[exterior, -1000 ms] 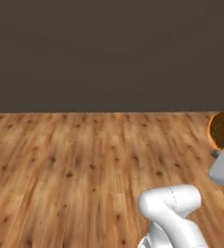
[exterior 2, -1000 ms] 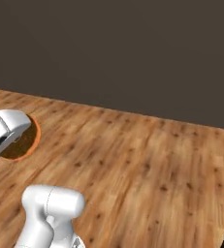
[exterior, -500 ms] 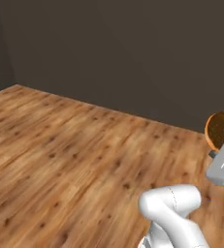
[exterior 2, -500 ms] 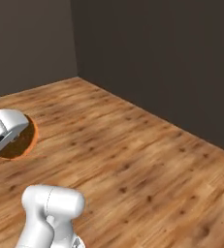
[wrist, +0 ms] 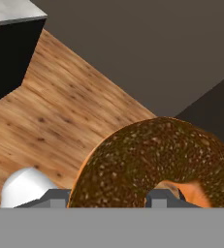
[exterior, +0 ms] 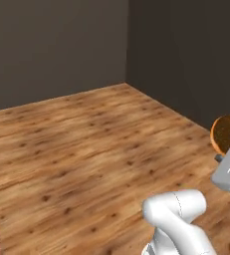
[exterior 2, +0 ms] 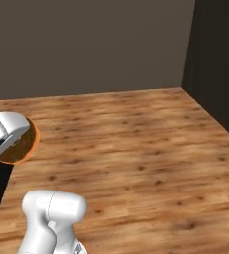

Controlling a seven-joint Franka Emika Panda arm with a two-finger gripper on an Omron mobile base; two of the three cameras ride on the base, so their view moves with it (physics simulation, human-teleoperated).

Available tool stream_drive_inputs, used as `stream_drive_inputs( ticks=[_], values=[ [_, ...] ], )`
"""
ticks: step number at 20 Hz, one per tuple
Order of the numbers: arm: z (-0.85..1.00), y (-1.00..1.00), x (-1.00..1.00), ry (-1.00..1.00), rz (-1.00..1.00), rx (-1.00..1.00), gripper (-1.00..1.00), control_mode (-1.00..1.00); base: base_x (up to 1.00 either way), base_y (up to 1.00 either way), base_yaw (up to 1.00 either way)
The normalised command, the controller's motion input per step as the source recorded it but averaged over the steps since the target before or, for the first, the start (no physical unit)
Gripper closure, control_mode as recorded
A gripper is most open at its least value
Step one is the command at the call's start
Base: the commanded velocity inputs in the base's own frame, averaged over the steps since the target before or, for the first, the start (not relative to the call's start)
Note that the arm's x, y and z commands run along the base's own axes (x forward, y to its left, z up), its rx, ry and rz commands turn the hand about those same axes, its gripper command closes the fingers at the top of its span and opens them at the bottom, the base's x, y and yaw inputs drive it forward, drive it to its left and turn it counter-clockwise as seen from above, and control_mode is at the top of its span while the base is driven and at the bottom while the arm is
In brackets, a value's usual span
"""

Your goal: Take the donuts from the fridge and place them on the empty tray on the dining counter.

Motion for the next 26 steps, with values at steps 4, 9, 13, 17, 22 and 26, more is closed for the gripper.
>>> stream_drive_inputs(
  ticks=[4,9,13,17,22,26],
  values=[
    [0.00,0.00,0.00,0.00,0.00,0.00,1.00,1.00,1.00,-0.41,0.65],
    [0.00,0.00,0.00,0.00,0.00,0.00,1.00,1.00,1.00,-0.78,0.43],
    [0.00,0.00,0.00,0.00,0.00,0.00,1.00,1.00,1.00,-0.56,0.34],
    [0.00,0.00,0.00,0.00,0.00,0.00,1.00,1.00,1.00,-0.10,0.42],
    [0.00,0.00,0.00,0.00,0.00,0.00,1.00,1.00,1.00,0.00,0.53],
    [0.00,0.00,0.00,0.00,0.00,0.00,1.00,1.00,1.00,-0.02,0.58]
  ],
)
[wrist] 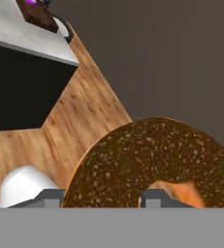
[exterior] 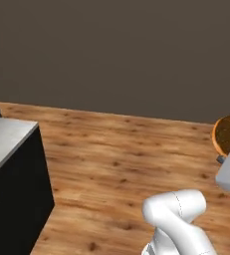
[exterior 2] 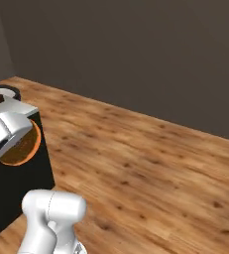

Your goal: Take the donuts from the fridge and place them on the empty tray on the dining counter.

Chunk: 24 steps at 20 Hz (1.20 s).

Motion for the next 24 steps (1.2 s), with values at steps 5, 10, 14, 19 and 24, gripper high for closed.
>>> stream_drive_inputs(
  ticks=[5,10,14,19,24],
  values=[
    [0.00,0.00,0.00,0.00,0.00,0.00,1.00,1.00,1.00,-0.08,0.56],
    [0.00,0.00,0.00,0.00,0.00,0.00,1.00,1.00,1.00,-0.13,0.54],
    [0.00,0.00,0.00,0.00,0.00,0.00,1.00,1.00,1.00,-0.17,0.53],
    [0.00,0.00,0.00,0.00,0.00,0.00,1.00,1.00,1.00,-0.26,0.51],
    [0.00,0.00,0.00,0.00,0.00,0.00,1.00,1.00,1.00,-0.48,0.46]
  ],
)
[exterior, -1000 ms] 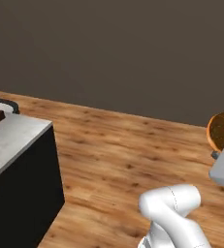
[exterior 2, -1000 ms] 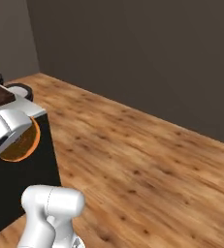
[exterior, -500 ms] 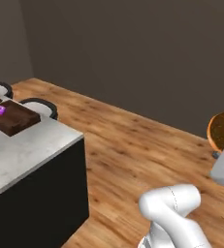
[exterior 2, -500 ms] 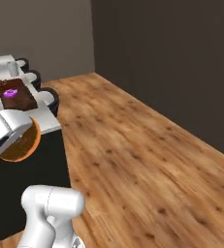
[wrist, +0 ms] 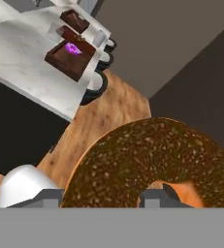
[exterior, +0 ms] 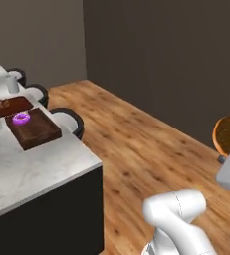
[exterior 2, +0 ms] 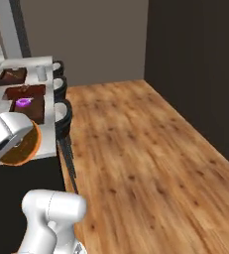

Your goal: Take the donuts from the fridge and place them on the empty tray on the dining counter.

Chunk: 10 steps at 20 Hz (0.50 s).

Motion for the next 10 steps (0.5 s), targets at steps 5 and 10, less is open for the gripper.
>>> stream_drive_inputs(
  ticks=[5,10],
  values=[
    [0.00,0.00,0.00,0.00,0.00,0.00,1.00,1.00,1.00,-0.55,0.46],
    [0.00,0.00,0.00,0.00,0.00,0.00,1.00,1.00,1.00,-0.22,0.52]
  ],
)
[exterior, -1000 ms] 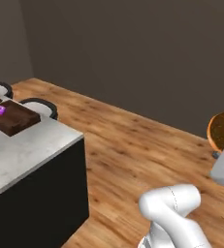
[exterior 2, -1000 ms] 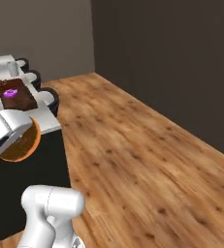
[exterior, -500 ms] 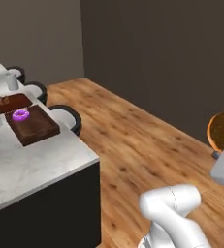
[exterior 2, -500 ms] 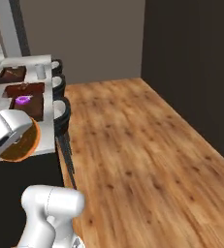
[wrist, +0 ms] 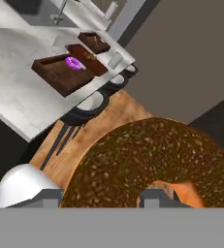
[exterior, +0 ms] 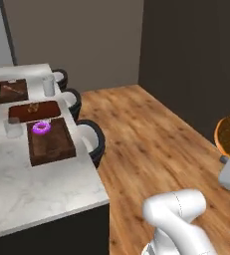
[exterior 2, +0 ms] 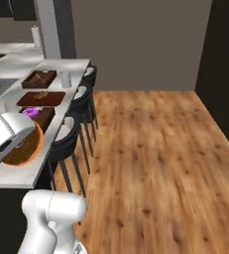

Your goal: Take the donuts from the fridge and place them on the empty tray on the dining counter.

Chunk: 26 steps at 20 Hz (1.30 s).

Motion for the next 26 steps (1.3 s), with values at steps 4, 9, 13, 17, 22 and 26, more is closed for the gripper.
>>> stream_drive_inputs(
  ticks=[4,9,13,17,22,26],
  values=[
    [0.00,0.00,0.00,0.00,0.00,0.00,1.00,1.00,1.00,0.00,0.64],
    [0.00,0.00,0.00,0.00,0.00,0.00,1.00,1.00,1.00,0.00,0.72],
    [0.00,0.00,0.00,0.00,0.00,0.00,1.00,1.00,1.00,-0.01,0.73],
    [0.00,0.00,0.00,0.00,0.00,0.00,1.00,1.00,1.00,-0.20,0.65],
    [0.00,0.00,0.00,0.00,0.00,0.00,1.00,1.00,1.00,-0.39,0.57],
    [0.00,0.00,0.00,0.00,0.00,0.00,1.00,1.00,1.00,-0.56,0.50]
  ],
)
